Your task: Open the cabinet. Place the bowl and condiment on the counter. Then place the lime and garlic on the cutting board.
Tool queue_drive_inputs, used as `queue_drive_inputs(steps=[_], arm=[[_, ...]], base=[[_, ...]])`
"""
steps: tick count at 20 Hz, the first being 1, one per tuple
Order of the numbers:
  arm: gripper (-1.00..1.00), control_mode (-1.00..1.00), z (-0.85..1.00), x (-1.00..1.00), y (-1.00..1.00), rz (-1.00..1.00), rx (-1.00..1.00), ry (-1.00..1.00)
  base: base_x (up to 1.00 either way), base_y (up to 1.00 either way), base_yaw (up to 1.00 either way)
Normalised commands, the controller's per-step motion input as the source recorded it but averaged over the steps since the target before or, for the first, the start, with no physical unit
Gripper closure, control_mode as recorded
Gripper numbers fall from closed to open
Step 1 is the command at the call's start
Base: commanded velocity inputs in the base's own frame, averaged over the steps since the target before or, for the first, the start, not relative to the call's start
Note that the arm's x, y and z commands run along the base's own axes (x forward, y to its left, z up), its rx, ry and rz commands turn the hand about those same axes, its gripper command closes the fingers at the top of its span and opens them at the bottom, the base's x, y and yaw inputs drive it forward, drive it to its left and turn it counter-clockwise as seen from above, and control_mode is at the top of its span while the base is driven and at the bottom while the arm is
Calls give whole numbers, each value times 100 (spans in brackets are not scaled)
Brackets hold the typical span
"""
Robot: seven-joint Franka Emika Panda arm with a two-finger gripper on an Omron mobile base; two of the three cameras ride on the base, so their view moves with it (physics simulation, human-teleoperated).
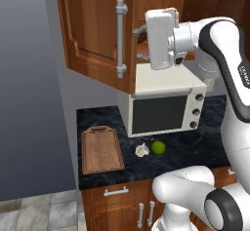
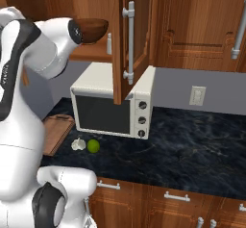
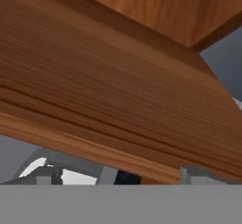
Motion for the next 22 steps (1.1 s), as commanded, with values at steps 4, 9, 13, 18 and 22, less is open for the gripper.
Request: queue_drive_inputs(steps=[4, 9, 13, 18, 22], arm=[[-100, -100, 0, 17, -5, 15, 36, 7], [-100, -100, 0, 53, 0, 13, 31, 13], [-100, -100, 0, 25, -7, 15, 34, 11], [-100, -100, -18, 65, 36, 4, 8, 15], [-100, -100, -34, 57, 88, 0, 0, 15]], base=[[0, 0, 0], [0, 0, 0], [0, 0, 0], [0, 0, 0], [0, 0, 0]])
